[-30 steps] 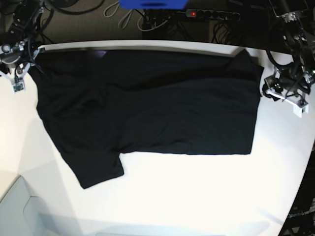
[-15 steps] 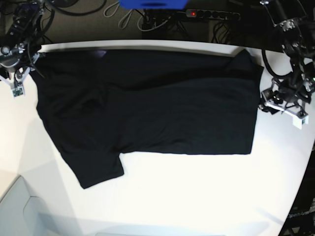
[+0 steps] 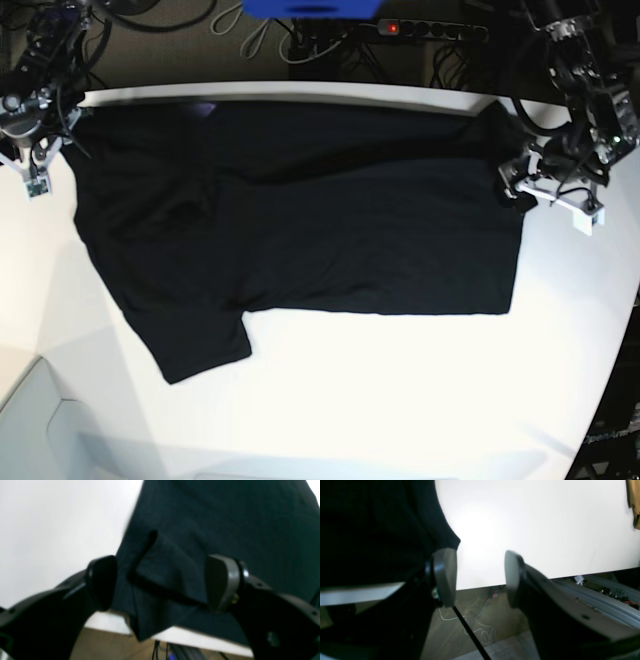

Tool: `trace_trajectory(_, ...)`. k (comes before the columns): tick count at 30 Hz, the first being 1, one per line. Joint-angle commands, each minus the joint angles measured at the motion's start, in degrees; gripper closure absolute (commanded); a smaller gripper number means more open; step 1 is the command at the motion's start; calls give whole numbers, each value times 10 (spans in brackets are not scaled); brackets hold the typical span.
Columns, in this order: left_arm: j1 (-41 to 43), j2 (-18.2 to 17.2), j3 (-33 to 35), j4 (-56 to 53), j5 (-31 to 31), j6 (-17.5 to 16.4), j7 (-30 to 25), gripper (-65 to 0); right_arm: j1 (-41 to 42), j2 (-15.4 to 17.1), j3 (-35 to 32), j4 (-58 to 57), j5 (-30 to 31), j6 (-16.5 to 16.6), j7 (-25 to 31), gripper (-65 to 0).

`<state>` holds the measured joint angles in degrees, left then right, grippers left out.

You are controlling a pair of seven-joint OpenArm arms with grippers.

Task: Layout the t-shirt on the table in an organized manner, then fold the t-shirt properly
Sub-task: 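Release the left gripper and reposition it along the folded edge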

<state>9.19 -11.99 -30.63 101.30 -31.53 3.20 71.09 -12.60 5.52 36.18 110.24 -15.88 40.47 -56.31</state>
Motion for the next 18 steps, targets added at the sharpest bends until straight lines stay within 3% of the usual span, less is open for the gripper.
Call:
trace_trajectory(1, -5, -4, -1, 8, -5, 2, -10, -478, 2, 6, 2, 9, -3, -5, 4, -310)
trace_trajectory(5, -5, -4, 9, 4, -5, 2, -12, -364, 2, 6, 2, 9, -3, -5, 4, -310)
trace_trajectory(7, -9, -4, 18, -9, -5, 2, -12, -339, 2, 6, 2, 9, -3, -5, 4, -310)
trace_trajectory(12, -10, -4, 16, -37, -5, 2, -13, -345, 2, 6, 2, 9, -3, -5, 4, -310)
trace_trajectory(18, -8, -5, 18, -37, -4, 5, -13, -446, 2, 6, 2, 9, -3, -5, 4, -310)
